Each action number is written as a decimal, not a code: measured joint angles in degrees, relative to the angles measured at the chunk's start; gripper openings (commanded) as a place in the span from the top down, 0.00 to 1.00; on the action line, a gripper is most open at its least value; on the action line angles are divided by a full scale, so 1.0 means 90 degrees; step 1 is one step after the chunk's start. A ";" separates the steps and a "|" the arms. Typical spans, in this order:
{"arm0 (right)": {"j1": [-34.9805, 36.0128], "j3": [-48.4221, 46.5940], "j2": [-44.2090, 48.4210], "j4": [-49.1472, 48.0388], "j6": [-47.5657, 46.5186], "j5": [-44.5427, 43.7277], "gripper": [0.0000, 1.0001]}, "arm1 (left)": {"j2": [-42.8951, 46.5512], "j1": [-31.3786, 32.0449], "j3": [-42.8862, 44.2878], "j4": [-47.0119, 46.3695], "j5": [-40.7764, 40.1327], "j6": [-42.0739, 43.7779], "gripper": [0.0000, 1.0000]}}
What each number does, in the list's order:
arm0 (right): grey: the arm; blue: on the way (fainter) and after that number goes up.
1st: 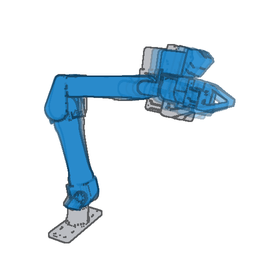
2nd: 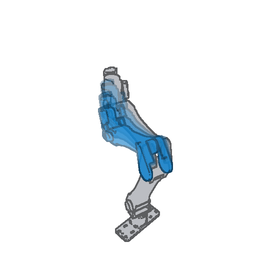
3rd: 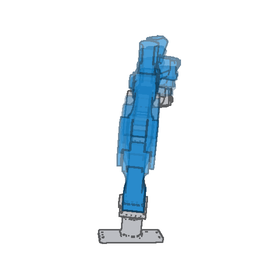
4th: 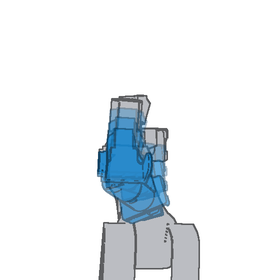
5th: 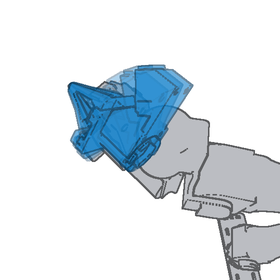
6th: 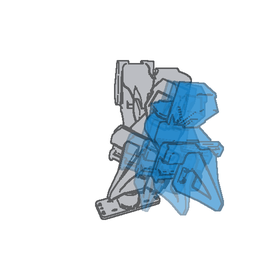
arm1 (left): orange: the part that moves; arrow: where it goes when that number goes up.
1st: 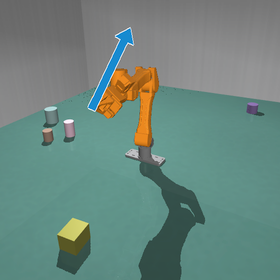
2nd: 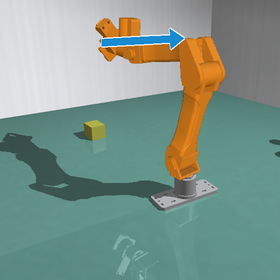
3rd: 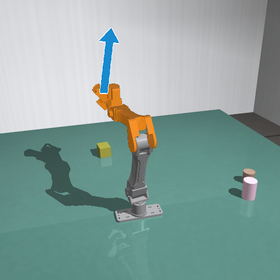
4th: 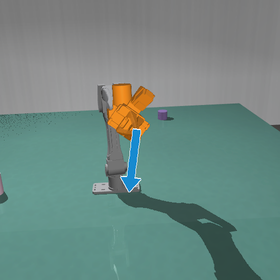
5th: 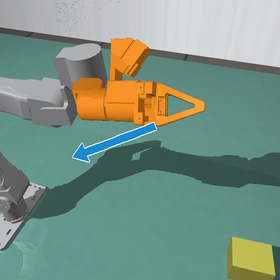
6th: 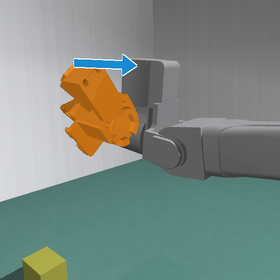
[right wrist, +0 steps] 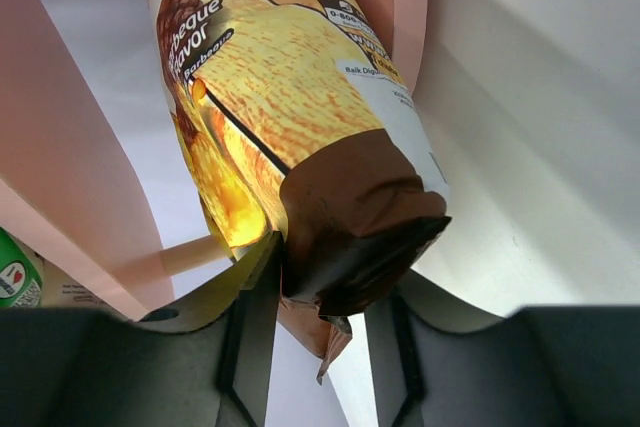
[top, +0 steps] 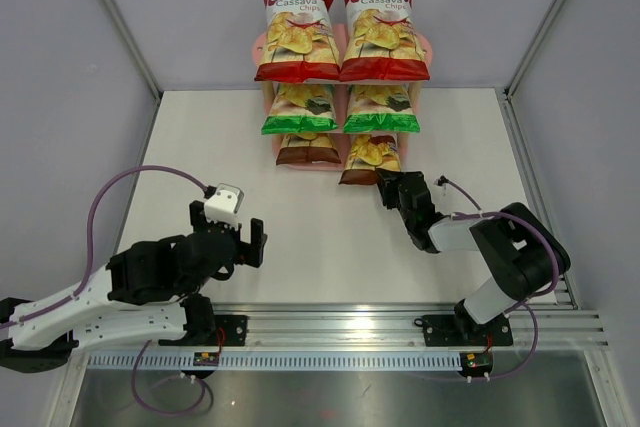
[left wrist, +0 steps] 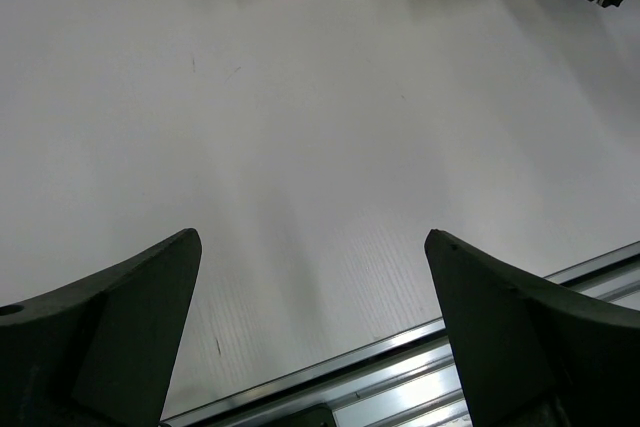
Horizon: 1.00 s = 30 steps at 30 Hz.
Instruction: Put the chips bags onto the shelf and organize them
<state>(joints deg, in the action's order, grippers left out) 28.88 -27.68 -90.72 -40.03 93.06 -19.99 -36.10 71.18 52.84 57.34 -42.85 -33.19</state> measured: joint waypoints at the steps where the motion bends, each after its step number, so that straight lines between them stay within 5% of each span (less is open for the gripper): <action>1: 0.0000 -0.0002 0.0000 0.0015 0.0010 0.0002 0.61 | 0.0000 0.0000 0.0000 -0.0002 0.0002 0.0002 0.01; 30: -0.0376 -0.1200 -0.1188 0.0034 -0.0100 0.0017 0.62 | 0.0221 0.0000 -0.0053 -0.0005 0.0005 0.0005 0.01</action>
<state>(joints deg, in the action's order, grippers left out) 25.50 -38.48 -101.41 -39.72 92.16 -19.84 -34.11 71.18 52.36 57.30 -42.81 -33.15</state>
